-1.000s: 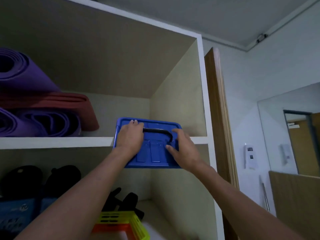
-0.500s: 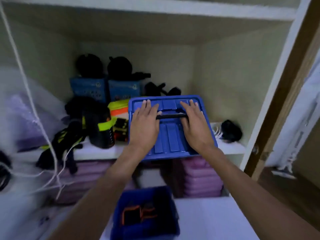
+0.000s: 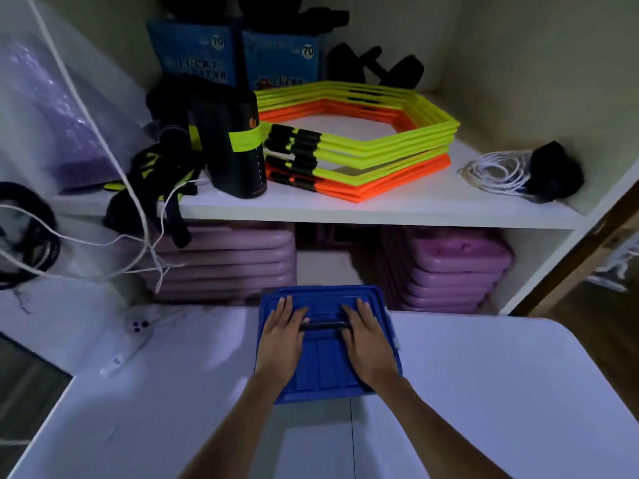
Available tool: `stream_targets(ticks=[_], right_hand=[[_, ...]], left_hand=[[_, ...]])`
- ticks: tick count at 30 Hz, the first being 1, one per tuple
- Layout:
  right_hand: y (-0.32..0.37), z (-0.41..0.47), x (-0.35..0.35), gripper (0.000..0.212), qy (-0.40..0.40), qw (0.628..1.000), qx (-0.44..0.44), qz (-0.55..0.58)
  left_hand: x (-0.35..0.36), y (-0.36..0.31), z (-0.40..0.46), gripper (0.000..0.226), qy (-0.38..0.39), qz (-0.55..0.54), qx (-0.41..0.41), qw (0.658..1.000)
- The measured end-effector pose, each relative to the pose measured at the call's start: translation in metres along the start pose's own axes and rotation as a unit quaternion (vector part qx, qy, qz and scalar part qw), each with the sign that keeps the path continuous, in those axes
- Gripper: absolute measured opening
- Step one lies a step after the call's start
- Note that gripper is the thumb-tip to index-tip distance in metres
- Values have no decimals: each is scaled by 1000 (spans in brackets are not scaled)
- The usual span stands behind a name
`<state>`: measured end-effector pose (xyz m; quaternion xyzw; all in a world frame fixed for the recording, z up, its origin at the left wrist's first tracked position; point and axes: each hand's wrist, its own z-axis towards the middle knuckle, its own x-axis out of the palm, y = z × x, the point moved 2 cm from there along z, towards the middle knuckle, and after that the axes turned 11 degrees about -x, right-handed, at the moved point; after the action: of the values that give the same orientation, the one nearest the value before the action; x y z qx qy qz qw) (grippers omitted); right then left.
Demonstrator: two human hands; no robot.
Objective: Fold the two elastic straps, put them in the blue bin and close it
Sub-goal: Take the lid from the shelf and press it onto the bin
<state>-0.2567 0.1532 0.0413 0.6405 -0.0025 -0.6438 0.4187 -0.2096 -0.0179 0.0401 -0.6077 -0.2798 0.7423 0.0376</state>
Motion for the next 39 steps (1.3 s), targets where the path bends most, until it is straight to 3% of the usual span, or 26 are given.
stream_targets(ticks=[7, 11, 17, 24, 30, 34, 39], right_hand=[[-8, 26, 7, 58, -3, 998, 16, -56], [-7, 25, 4, 64, -26, 997, -12, -70], [-34, 41, -3, 50, 16, 998, -20, -58], [-24, 29, 6, 68, 29, 996, -18, -79], [-22, 35, 4, 71, 2, 978, -15, -208], [-25, 31, 12, 67, 64, 981, 3, -186], [-27, 27, 19, 62, 51, 976, -6, -213]], left_hand=[[8, 5, 31, 49, 24, 4, 10, 1000], [10, 1, 34, 53, -13, 1, 34, 999], [23, -12, 41, 45, 15, -25, -7, 1000], [21, -3, 28, 75, 22, -39, -4, 999], [21, 1, 30, 58, -3, -9, -2, 1000], [23, 10, 31, 52, -56, 64, -87, 993], [12, 21, 32, 83, -31, 42, -152, 987]])
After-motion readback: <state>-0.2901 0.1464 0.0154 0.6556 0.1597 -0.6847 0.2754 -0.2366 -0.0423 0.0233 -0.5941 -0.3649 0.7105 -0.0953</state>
